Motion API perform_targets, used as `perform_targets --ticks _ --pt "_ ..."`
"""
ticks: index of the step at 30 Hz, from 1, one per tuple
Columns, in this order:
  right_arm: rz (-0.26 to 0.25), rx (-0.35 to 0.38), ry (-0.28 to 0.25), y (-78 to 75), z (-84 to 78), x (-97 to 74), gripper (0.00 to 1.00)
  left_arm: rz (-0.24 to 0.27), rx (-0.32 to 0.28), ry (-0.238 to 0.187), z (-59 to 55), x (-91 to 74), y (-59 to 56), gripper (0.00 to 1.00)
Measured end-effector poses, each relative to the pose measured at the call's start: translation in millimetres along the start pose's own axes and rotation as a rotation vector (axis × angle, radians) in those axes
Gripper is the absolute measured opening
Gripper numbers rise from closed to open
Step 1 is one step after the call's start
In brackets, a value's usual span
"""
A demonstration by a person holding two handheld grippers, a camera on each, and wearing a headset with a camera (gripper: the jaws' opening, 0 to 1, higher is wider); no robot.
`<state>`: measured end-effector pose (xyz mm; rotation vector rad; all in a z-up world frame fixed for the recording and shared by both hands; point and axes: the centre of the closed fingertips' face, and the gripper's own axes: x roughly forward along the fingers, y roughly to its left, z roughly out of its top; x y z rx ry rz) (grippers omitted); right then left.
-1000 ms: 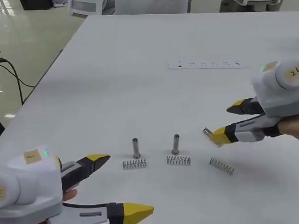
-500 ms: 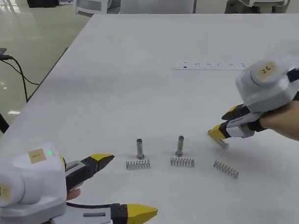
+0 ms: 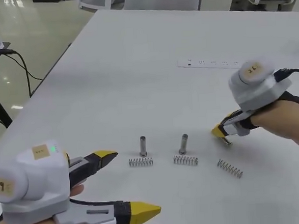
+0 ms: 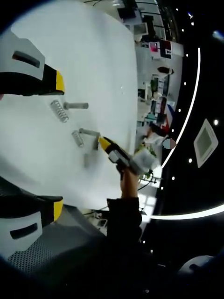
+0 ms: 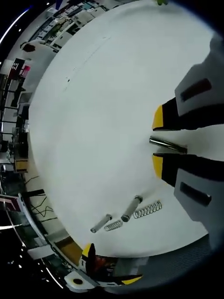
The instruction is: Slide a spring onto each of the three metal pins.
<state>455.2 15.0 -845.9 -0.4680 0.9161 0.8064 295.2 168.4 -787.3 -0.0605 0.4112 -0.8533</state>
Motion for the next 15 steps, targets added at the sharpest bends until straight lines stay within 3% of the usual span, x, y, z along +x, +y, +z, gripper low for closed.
perform_targets --ticks 7,15 --pt "0.018 0.044 0.013 0.0 -1.4 6.4 0.13 0.001 -0.001 -0.001 0.0 0.0 0.3 0.85" --pt "-0.006 0.062 0.062 -2.6 -7.0 13.0 0.09 0.002 -0.003 -0.002 0.3 -0.2 0.8 0.85"
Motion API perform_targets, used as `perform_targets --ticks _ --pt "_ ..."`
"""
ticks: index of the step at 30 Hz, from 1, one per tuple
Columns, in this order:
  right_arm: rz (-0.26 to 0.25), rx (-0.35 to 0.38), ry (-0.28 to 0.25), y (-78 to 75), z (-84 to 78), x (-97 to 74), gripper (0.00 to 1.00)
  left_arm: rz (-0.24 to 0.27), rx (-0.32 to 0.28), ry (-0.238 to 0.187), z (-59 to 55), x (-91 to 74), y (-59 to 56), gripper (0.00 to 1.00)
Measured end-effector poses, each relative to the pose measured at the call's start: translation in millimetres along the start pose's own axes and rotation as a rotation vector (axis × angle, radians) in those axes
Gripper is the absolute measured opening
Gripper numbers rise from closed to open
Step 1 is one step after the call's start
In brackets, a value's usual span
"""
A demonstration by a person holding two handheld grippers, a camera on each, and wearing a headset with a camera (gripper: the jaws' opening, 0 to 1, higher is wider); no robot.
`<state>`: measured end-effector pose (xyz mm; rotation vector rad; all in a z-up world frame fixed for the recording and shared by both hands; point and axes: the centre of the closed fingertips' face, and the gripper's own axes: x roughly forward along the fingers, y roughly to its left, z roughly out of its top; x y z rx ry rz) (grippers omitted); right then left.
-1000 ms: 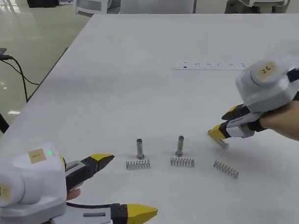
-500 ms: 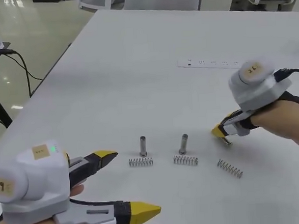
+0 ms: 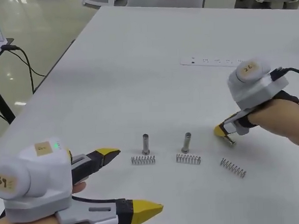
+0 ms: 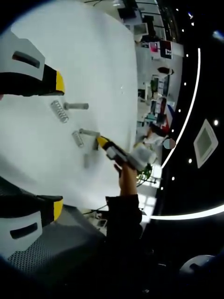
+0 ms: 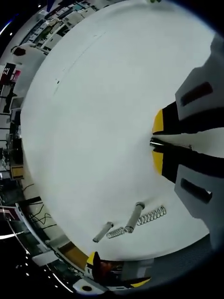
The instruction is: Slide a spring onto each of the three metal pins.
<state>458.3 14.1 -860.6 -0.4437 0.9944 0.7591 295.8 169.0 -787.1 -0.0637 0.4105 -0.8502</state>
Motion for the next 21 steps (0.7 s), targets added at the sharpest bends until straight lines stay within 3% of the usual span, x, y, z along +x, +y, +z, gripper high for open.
perform_targets --ticks 14,21 --pt "-0.056 -0.033 0.048 2.2 1.1 -0.8 0.05 -0.001 0.004 0.007 -0.8 0.5 -0.7 0.84" --pt "-0.04 0.0 0.018 4.3 1.3 -10.5 0.05 -0.002 0.006 0.009 -1.0 0.9 -1.5 0.84"
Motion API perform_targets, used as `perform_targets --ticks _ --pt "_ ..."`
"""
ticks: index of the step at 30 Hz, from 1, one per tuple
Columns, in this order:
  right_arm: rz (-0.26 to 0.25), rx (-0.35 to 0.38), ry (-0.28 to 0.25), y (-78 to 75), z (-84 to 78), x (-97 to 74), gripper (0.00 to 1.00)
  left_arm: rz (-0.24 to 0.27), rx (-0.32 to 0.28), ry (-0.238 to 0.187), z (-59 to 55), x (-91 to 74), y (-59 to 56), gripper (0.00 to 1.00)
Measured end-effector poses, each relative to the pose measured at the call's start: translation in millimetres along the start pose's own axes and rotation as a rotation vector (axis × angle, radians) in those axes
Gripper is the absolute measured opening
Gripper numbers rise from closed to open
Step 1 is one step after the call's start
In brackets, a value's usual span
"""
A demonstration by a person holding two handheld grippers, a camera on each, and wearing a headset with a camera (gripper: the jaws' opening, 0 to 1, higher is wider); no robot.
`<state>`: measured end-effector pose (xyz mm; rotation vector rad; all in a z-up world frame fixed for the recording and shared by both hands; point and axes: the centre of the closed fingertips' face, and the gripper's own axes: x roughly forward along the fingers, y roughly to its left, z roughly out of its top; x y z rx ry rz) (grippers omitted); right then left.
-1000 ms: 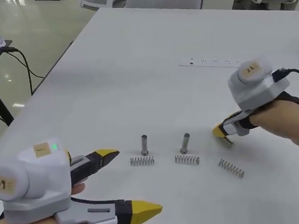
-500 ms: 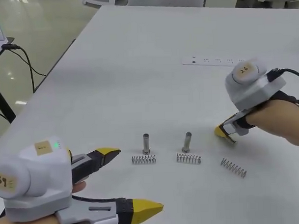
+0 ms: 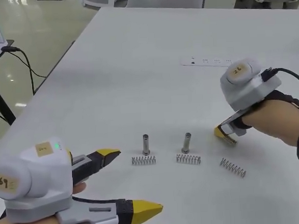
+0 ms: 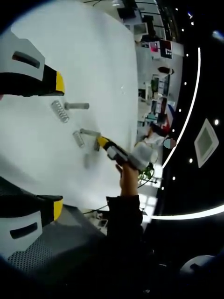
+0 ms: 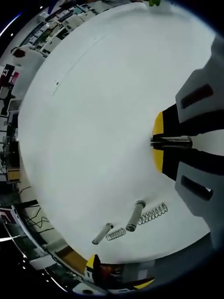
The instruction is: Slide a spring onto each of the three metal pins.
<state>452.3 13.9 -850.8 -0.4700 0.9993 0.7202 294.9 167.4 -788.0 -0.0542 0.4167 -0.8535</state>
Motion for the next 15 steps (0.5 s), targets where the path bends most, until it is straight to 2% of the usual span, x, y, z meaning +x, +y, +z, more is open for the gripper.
perform_targets --ticks 5,9,15 --pt "0.0 -0.014 -0.021 1.8 2.3 -14.5 0.05 0.001 0.003 0.002 -0.2 0.2 0.0 0.84" --pt "-0.001 -0.011 -0.061 4.3 5.7 -27.9 0.05 -0.001 0.008 0.008 -0.8 0.6 -1.2 0.84" --pt "0.007 -0.007 -0.079 8.7 0.6 -36.6 0.05 -0.003 0.011 0.012 -1.6 0.7 -1.6 0.84"
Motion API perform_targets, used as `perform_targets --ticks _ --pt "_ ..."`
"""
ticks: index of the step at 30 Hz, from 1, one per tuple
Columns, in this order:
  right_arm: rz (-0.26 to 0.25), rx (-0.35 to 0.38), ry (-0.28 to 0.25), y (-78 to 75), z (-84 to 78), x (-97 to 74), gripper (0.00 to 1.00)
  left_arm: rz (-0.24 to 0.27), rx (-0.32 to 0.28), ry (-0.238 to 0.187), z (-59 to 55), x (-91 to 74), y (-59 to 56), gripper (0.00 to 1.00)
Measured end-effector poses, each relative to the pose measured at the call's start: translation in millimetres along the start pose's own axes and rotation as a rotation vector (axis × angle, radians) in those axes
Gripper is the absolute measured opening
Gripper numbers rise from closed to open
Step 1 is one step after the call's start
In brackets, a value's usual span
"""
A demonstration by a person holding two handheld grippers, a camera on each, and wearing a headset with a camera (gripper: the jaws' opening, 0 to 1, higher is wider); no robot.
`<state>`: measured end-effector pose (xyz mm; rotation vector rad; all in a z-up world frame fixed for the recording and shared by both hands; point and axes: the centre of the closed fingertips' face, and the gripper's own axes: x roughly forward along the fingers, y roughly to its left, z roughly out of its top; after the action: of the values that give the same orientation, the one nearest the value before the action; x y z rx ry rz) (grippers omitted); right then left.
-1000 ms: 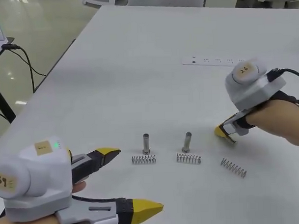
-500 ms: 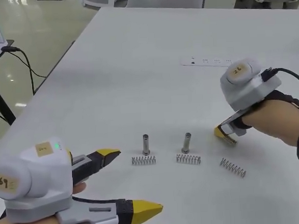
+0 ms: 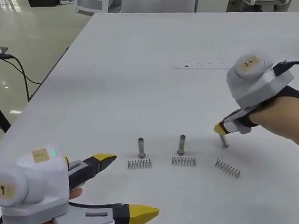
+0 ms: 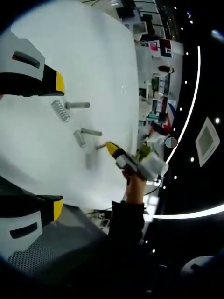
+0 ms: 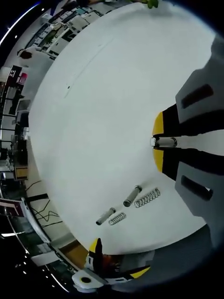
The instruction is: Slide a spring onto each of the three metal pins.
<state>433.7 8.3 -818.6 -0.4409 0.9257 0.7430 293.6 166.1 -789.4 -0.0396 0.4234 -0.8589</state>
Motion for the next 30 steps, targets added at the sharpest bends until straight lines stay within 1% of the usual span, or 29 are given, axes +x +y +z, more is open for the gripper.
perform_targets --ticks 11,18,22,30 --pt "0.013 0.02 -0.032 6.7 -7.8 -9.1 0.05 -0.006 0.003 0.012 -2.4 0.6 -0.8 0.84" --pt "0.018 0.013 -0.063 11.1 -7.6 -9.3 0.05 -0.007 0.004 0.014 -3.3 0.2 -0.4 0.84" --pt "0.021 0.014 -0.07 13.0 -7.7 -9.6 0.05 -0.005 0.003 0.012 -3.2 0.0 0.0 0.84" --pt "0.028 0.025 -0.09 12.3 -10.2 -10.6 0.05 -0.003 0.004 0.015 -3.7 0.0 0.3 0.84"
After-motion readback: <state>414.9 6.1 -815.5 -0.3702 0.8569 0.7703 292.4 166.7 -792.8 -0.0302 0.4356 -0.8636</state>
